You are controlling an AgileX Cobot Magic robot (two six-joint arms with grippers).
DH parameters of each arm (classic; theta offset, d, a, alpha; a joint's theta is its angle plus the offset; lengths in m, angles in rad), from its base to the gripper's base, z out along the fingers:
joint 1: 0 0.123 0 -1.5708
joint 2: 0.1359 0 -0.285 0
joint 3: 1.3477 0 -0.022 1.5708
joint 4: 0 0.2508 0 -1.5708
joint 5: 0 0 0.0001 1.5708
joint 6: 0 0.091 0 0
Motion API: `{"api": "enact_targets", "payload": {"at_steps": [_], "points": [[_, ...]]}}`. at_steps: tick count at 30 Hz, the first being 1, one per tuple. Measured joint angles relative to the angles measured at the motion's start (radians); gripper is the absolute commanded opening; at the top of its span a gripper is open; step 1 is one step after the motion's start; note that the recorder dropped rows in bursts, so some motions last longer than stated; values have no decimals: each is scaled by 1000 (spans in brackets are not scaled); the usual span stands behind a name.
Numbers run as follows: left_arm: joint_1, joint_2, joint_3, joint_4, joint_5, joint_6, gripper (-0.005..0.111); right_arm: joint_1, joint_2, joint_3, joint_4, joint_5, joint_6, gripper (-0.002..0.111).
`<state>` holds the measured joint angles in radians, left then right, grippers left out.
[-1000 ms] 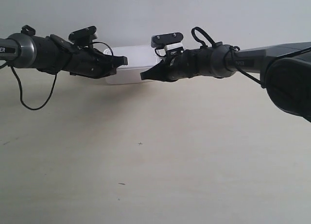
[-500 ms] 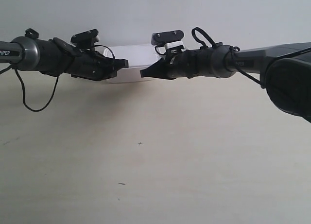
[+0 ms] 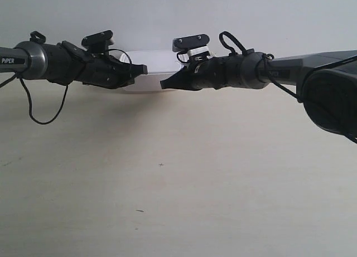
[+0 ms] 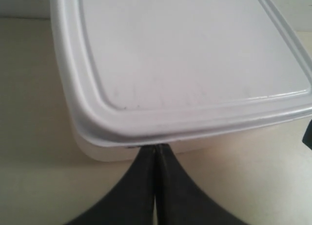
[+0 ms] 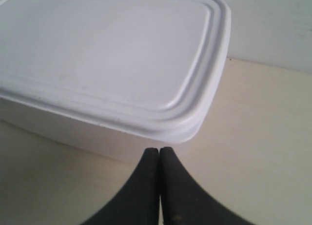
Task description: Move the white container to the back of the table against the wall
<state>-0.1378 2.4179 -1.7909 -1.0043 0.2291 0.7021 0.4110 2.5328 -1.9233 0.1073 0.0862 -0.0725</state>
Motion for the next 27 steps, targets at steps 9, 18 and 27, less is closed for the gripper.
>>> {"api": "enact_targets", "payload": {"at_steps": [9, 18, 27], "points": [[10, 0, -2, 2, 8, 0, 0, 0, 0, -5, 0, -2, -7, 0], [10, 0, -7, 2, 30, 0, 0, 0, 0, -5, 0, 0, -9, 0], [10, 0, -8, 45, 65, -43, 0, 0, 0, -5, 0, 21, -9, 0]]}}
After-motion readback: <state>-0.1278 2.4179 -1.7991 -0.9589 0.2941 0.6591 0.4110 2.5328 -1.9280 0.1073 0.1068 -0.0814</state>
